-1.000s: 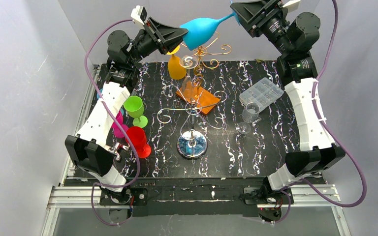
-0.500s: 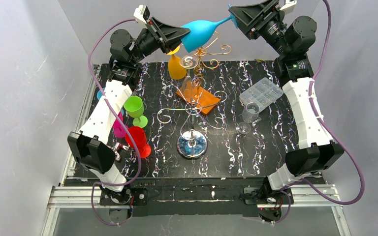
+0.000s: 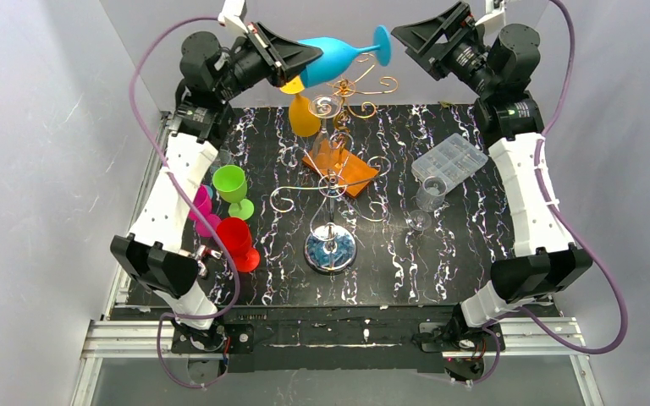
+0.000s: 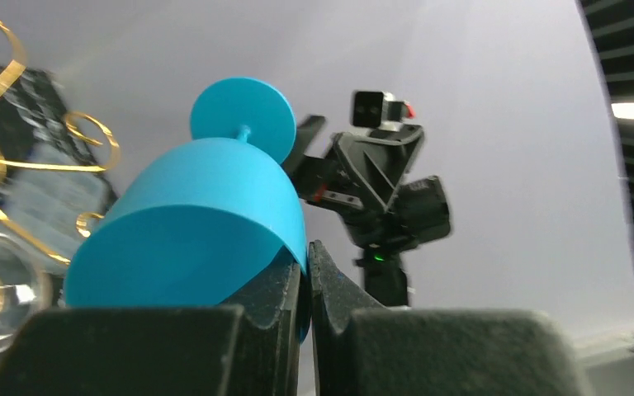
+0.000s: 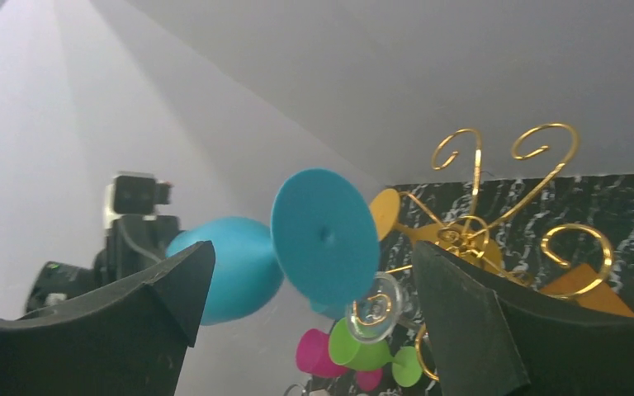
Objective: Take the wine glass off the wine glass rack
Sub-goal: Place the wine glass at the center of the board.
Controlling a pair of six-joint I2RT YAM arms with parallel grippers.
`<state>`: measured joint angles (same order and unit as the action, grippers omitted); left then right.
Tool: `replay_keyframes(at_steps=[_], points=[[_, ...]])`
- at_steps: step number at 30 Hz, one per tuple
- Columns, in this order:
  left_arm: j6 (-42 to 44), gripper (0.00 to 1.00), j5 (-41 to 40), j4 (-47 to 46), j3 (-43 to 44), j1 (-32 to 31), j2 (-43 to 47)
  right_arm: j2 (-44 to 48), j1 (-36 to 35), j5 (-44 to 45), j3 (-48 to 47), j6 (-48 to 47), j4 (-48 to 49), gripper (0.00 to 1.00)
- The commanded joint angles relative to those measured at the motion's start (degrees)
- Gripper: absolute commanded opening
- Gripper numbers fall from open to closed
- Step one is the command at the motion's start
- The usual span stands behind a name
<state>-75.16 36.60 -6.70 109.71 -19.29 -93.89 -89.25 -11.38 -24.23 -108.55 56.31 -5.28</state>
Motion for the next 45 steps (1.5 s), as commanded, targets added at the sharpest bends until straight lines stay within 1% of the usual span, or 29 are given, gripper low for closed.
replay_keyframes(at_steps=[1,2,7,9,12,15,18,22,28,41,43,45], points=[[21.07,0.00,-8.33,23.94,11.84,1.92,5.20,1.90,0.13,7.83,-5.95,-10.52,-12.30,0.98],[24.49,0.00,-11.61,30.46,14.26,2.11,5.20,2.30,0.13,9.54,-6.09,-11.76,-14.10,0.98],[36.05,0.00,-21.71,46.80,23.17,4.34,4.38,2.94,0.09,13.65,-7.25,-16.18,-19.70,0.98],[39.40,0.00,-25.49,51.84,25.22,5.80,3.84,2.33,0.11,14.03,-8.58,-17.65,-21.89,0.98],[43.36,0.00,-30.76,56.12,24.85,8.02,3.86,1.94,0.04,14.95,-9.80,-19.67,-24.70,0.98],[46.21,0.00,-33.49,59.15,24.87,10.23,2.43,2.06,0.04,15.80,-10.04,-21.12,-25.89,0.98],[48.92,0.00,-35.21,62.50,26.65,11.62,-0.70,1.92,0.04,16.44,-10.63,-22.17,-27.14,0.98],[51.48,0.00,-35.15,65.70,29.12,12.25,-5.94,1.24,0.04,16.49,-11.56,-23.35,-28.74,0.98],[54.64,0.00,-35.36,69.81,32.10,12.26,-13.93,0.86,0.04,17.21,-12.07,-24.65,-30.41,0.99],[58.52,0.00,-35.81,73.20,33.44,9.68,-24.47,-0.47,0.04,16.57,-12.28,-25.14,-31.32,0.98],[58.87,0.00,-37.60,73.45,33.55,9.01,-25.81,-0.61,0.04,16.51,-12.29,-25.28,-31.42,0.98],[58.96,0.00,-37.65,73.49,33.56,8.55,-26.89,-0.78,-0.01,16.49,-12.16,-25.30,-31.48,0.98]])
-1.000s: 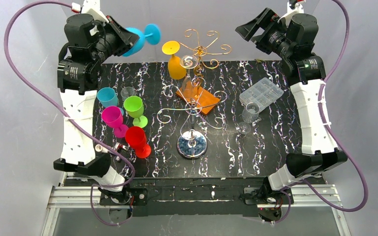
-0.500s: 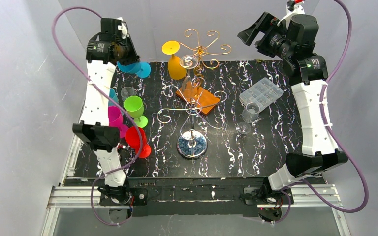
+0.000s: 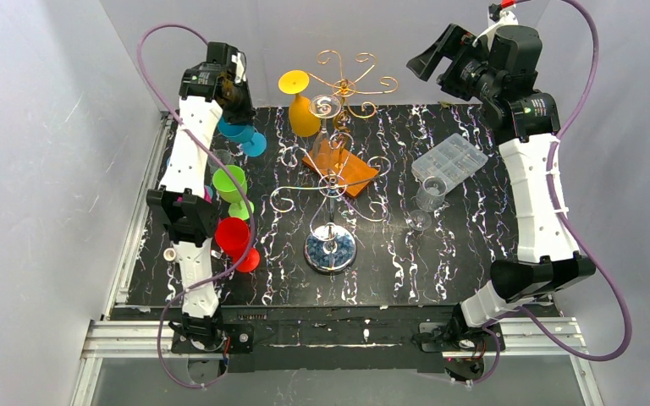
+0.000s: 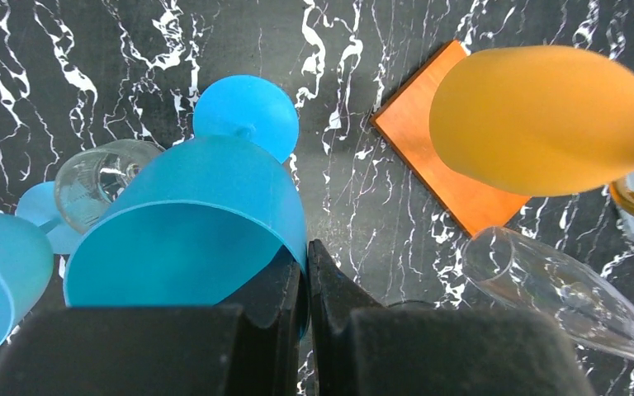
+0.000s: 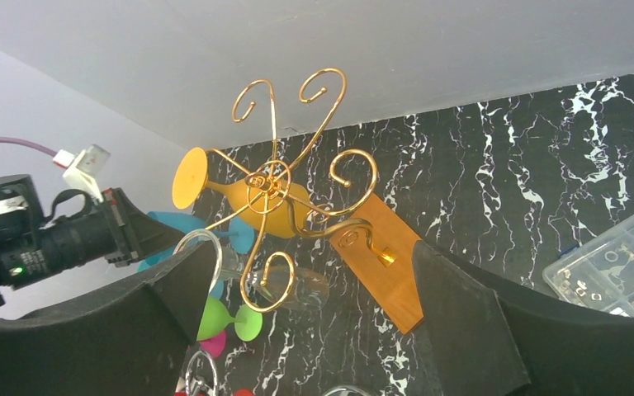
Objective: Take the wine glass off the wine glass rack
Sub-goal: Place the wine glass at the center of the board.
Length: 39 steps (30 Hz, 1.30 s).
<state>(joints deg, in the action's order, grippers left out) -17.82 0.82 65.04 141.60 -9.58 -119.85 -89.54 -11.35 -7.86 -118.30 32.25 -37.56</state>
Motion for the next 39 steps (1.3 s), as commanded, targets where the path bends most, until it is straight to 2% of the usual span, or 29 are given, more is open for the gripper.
replay_keyframes(at_steps=[1,31,39], points=[[1.69,0.00,-1.92,1.83,1.66,-1.40,-1.42,-0.53,0.01,0.12,-2.31,-1.26,0.82,0.99],[-0.10,0.00,-3.98,0.56,-0.91,-4.17,-9.64,0.50,-0.07,0.04,0.65,-1.68,1.70,0.98],[0.27,0.10,-3.90,0.20,-1.15,-4.21,-9.70,0.57,-0.06,0.03,1.05,-1.78,1.87,0.98]])
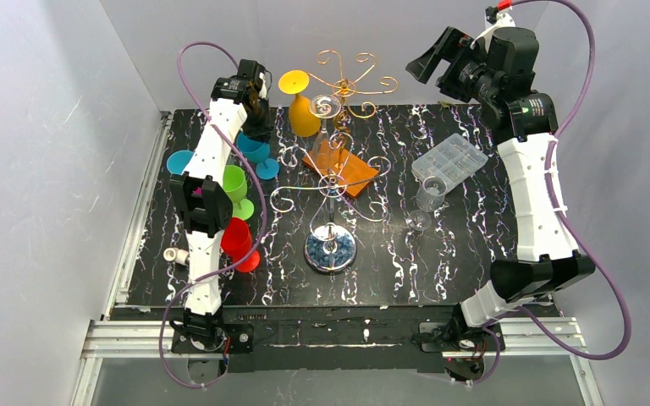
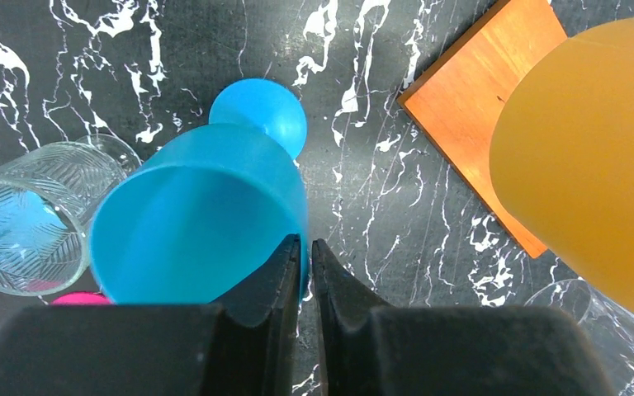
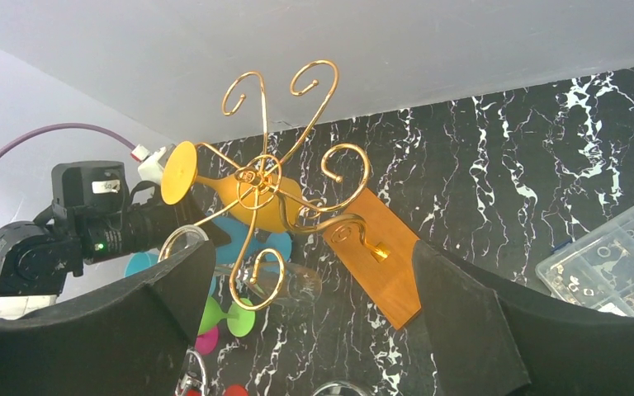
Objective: Take the wine glass off the wine glass rack
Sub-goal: Place the wine glass at the center of the board.
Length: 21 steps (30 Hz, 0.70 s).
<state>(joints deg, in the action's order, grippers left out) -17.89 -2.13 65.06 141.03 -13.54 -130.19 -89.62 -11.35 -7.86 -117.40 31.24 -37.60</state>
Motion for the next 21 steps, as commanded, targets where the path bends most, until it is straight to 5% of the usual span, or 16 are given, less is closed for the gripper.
replay_keyframes(at_steps=[1,21], points=[[0.39,0.10,-0.95,0.20,-0.52,-0.25,0.61,0.63,-0.07,0.03,0.23,-0.81,1.92,0.98],[-0.44,0.28,2.13,-0.14,3.19,-0.29,4.72,0.85,-0.07,0.04,-0.19,-0.81,1.56,0.98]])
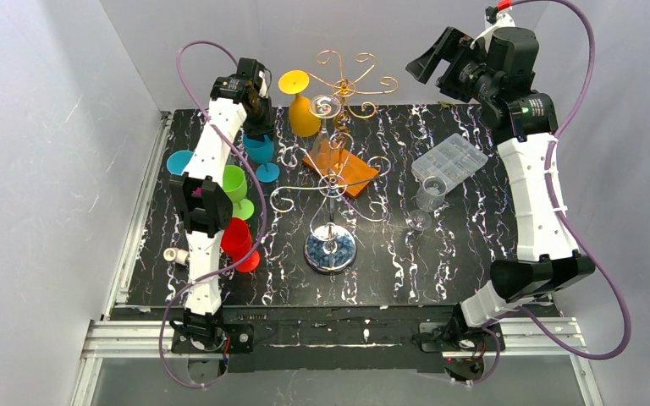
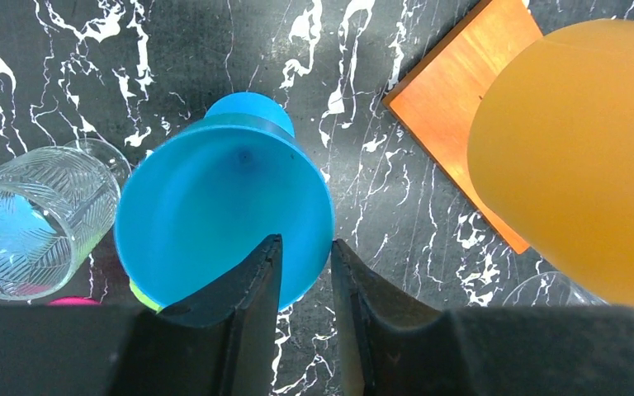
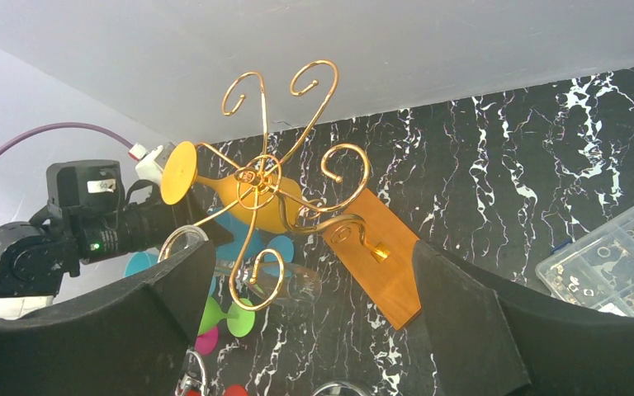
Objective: Take the wine glass off the wine glass rack
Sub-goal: Place the wine glass at the center of the board.
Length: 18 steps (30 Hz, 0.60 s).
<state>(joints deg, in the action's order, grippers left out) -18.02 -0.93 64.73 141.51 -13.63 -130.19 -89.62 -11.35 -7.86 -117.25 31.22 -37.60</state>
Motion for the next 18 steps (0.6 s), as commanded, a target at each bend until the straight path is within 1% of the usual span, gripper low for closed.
replay_keyframes(at_steps=[1,8,13,14,15,16,18], points=[[-0.34,0.29,0.93,0.17,3.01,-0.15,4.98,0.93,-0.07,0.04,-0.35,-0.81,1.55,0.98],[-1.16,0.34,0.88,-0.20,3.96,-0.12,7.42,0.95,-0.07,0.12,-1.05,-0.88,1.11,0.99],[-1.87,0.38,-3.57,-0.84,4.02,-0.17,10.62,0.77,-0.07,0.12,-2.00,-1.07,0.53,0.98],[-2.20,0.41,-4.87,-1.32,3.70,-0.17,11.63,0.82,-0.07,0.12,-2.01,-1.01,0.41,0.98],[-2.57,0.45,-6.48,-2.45,2.60,-0.14,13.87,0.85,-0.07,0.12,-2.02,-1.15,0.27,0.98],[-3.00,0.52,-7.45,-3.68,1.47,-0.10,16.01,0.90,-0.07,0.25,-2.10,-1.29,0.11,0.98],[-3.57,0.71,-7.33,-5.50,0.60,-0.17,19.57,1.02,-0.07,0.30,-2.49,-1.42,-0.17,1.00]])
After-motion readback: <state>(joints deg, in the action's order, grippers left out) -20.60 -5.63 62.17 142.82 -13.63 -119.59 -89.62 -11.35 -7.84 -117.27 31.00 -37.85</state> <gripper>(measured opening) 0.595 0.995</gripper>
